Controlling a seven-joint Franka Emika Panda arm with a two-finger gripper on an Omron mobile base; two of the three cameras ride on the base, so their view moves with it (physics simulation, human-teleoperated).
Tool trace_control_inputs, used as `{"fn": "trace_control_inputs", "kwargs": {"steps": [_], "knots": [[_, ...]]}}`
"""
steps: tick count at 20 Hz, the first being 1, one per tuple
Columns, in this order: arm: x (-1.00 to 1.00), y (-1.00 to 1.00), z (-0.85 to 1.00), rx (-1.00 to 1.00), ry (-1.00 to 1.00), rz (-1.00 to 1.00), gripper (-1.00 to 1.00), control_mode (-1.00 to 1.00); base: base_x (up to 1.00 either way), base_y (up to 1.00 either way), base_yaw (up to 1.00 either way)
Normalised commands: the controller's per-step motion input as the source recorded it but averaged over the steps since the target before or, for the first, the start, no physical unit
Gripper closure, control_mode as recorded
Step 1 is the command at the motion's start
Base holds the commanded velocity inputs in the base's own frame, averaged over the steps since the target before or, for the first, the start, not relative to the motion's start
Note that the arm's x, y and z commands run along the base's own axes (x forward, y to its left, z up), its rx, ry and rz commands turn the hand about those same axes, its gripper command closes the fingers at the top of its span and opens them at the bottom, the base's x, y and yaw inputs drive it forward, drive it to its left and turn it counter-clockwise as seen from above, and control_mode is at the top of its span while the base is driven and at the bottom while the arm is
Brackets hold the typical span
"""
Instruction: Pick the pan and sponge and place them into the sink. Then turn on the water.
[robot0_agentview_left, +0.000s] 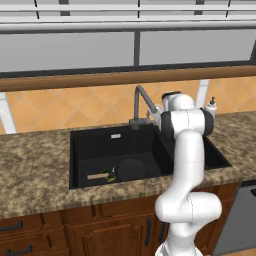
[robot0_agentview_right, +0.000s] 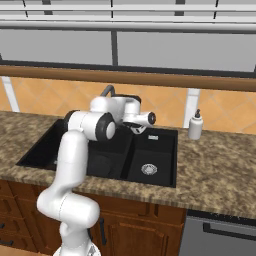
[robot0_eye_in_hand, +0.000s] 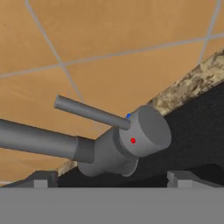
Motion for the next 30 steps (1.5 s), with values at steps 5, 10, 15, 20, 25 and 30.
{"fn": "trace_control_inputs", "kwargs": {"steps": [5, 10, 15, 20, 25, 30], "knots": [[0.24, 0.06, -0.15, 0.00, 0.00, 0.04, -1.00, -1.00, 0.00, 0.00, 0.00], [0.22, 0.04, -0.18, 0.00, 0.00, 0.04, -1.00, -1.00, 0.00, 0.00, 0.00], [0.25, 0.00, -0.07, 0.00, 0.00, 0.04, -1.00, -1.00, 0.00, 0.00, 0.00], [0.22, 0.00, -0.09, 0.00, 0.00, 0.04, -1.00, -1.00, 0.00, 0.00, 0.00], [0.17, 0.03, -0.21, 0.00, 0.01, 0.03, -1.00, -1.00, 0.00, 0.00, 0.00], [0.17, 0.23, -0.31, -0.03, 0.05, 0.00, 1.00, -1.00, 0.00, 0.00, 0.00]]}}
